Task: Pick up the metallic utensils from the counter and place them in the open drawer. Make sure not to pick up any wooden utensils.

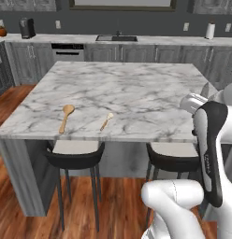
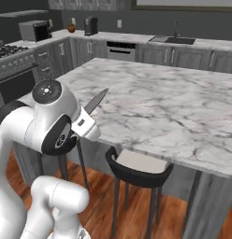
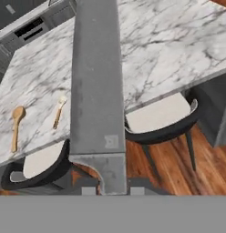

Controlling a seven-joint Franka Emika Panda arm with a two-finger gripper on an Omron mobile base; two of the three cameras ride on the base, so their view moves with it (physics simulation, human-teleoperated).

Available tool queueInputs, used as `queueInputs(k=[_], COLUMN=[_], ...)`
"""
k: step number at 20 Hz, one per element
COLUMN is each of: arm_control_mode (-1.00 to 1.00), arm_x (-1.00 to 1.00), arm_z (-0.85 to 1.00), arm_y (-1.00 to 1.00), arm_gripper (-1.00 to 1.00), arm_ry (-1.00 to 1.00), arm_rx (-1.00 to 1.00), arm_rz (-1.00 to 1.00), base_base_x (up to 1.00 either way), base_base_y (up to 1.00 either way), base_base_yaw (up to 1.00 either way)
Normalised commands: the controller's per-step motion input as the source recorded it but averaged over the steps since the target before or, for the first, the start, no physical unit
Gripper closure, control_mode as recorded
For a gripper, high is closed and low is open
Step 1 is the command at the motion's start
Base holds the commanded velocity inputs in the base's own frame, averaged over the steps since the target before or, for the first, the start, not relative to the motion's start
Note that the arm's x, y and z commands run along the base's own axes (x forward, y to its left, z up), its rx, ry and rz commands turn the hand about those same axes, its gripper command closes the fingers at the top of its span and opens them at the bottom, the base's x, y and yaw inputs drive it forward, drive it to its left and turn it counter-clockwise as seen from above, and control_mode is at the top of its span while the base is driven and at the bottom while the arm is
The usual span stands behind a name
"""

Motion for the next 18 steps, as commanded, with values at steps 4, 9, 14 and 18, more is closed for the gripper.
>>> queueInputs(k=[4,9,14,18], arm_control_mode=[1.0,1.0,1.0,1.0], arm_x=[0.0,0.0,0.0,0.0], arm_z=[0.0,0.0,0.0,0.0], arm_y=[0.0,0.0,0.0,0.0], arm_gripper=[1.0,1.0,1.0,1.0], arm_ry=[0.0,0.0,0.0,0.0], arm_rx=[0.0,0.0,0.0,0.0], arm_rz=[0.0,0.0,0.0,0.0], base_base_x=[-0.82,-0.18,0.01,0.27], base_base_y=[-0.97,-0.96,-0.82,-0.66], base_base_yaw=[0.0,-0.1,-0.35,-0.53])
